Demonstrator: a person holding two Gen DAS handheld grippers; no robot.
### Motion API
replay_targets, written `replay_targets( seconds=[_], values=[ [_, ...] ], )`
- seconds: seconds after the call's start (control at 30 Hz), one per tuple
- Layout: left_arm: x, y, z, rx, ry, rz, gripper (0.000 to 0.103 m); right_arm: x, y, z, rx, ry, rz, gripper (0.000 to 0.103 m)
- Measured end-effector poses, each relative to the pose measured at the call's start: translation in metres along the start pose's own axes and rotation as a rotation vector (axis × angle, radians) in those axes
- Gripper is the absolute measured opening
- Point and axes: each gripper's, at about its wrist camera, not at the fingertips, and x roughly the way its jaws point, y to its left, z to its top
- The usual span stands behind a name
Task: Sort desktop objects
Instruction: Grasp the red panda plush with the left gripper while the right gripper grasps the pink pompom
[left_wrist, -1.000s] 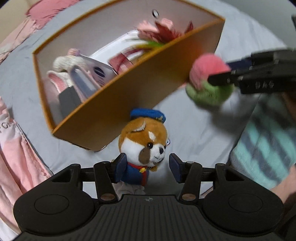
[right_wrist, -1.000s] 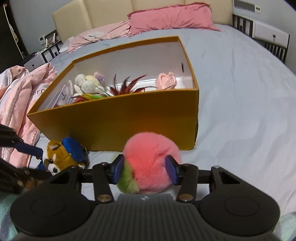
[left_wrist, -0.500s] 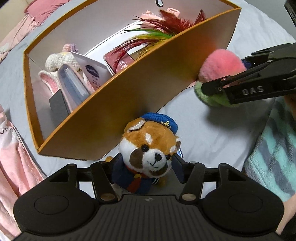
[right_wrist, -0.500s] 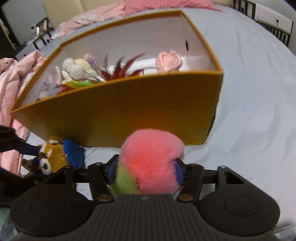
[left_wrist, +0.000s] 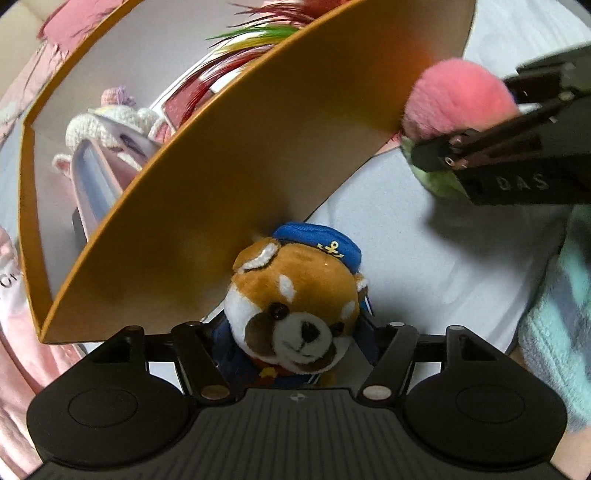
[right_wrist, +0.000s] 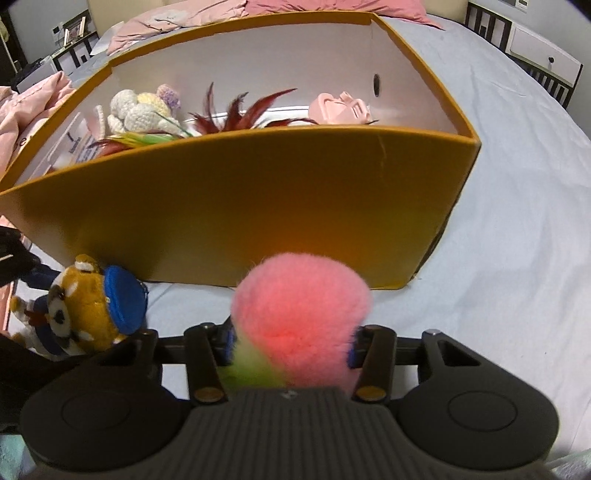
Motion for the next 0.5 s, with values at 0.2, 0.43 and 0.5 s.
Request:
replay_targets(
  seconds=[0.2,0.43,0.5],
  values=[
    [-0.008,0.01,-0.009,-0.068,-0.015,-0.033,0.071,-0.012,-0.004,-0.006,0.035,-0.024,0.043,0.048],
    [-0.036,0.029,-0.03,-0.228,-0.07,-0.19,0.068,-0.033,-0.003,-0.014,0.006,-0.096,0.097,0.045],
    [-0.049,0.032,-0.042,-0.266,-0.104,-0.223,0.068,-0.038,0.0,-0.015,-0.008,-0.117,0.11,0.045]
  ],
)
